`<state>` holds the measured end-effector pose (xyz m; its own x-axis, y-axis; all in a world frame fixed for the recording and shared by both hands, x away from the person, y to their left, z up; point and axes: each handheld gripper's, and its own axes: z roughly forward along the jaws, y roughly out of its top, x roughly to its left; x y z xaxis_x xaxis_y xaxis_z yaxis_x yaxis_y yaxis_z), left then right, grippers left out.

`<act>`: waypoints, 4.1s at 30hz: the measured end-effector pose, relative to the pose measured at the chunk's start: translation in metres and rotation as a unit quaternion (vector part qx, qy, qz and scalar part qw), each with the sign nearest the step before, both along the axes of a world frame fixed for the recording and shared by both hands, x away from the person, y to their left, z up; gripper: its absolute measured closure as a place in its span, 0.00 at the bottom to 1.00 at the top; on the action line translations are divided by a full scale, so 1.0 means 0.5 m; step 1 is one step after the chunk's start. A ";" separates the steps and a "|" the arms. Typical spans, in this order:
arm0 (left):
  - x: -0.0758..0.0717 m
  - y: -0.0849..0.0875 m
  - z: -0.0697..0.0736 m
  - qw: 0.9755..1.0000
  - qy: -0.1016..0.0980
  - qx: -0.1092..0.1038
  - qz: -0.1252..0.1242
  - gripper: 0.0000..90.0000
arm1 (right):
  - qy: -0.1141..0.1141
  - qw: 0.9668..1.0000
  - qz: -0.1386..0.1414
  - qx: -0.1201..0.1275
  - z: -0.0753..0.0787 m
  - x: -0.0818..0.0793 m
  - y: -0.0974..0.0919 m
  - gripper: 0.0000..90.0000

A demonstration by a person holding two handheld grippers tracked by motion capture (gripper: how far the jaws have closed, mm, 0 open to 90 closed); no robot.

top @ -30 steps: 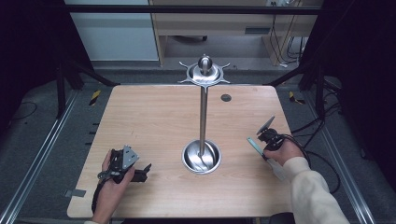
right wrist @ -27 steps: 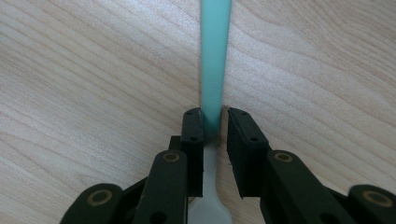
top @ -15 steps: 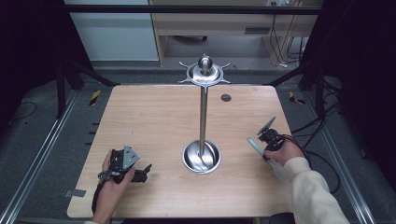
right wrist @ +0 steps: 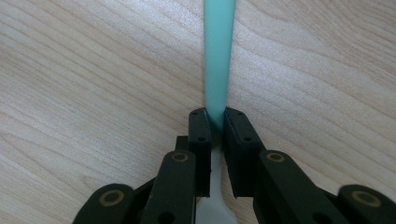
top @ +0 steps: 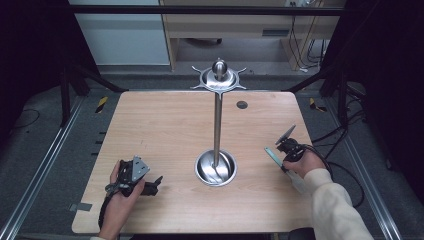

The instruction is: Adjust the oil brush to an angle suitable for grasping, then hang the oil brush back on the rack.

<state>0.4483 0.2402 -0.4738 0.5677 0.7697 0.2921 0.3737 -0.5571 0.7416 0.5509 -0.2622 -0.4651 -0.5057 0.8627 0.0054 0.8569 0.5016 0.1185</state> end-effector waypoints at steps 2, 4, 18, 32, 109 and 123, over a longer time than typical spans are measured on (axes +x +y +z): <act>0.000 0.000 0.000 1.000 -0.001 -0.004 0.000 0.02 | 0.000 1.000 -0.001 0.000 0.000 0.001 -0.001 0.91; -0.001 0.000 0.000 1.000 -0.001 -0.005 0.001 0.02 | 0.001 1.000 -0.003 0.001 0.002 0.000 -0.003 0.91; -0.001 0.000 0.000 1.000 -0.001 -0.004 0.002 0.02 | -0.059 0.997 -0.010 0.048 0.087 -0.015 -0.022 0.91; 0.000 0.000 -0.002 1.000 0.001 -0.002 0.000 0.02 | -0.154 0.979 -0.003 0.136 0.221 -0.047 -0.032 0.92; -0.001 -0.005 -0.003 1.000 0.001 0.004 -0.002 0.02 | -0.395 0.854 0.092 0.327 0.415 -0.243 0.064 0.91; -0.001 -0.005 -0.004 1.000 0.001 0.004 -0.003 0.02 | -0.401 0.849 0.098 0.330 0.424 -0.250 0.071 0.91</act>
<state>0.4479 0.2375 -0.4755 0.5721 0.7642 0.2977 0.3724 -0.5655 0.7359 0.4259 -0.2269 -0.2531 -0.7087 0.7043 0.0405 0.2754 0.2234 0.9350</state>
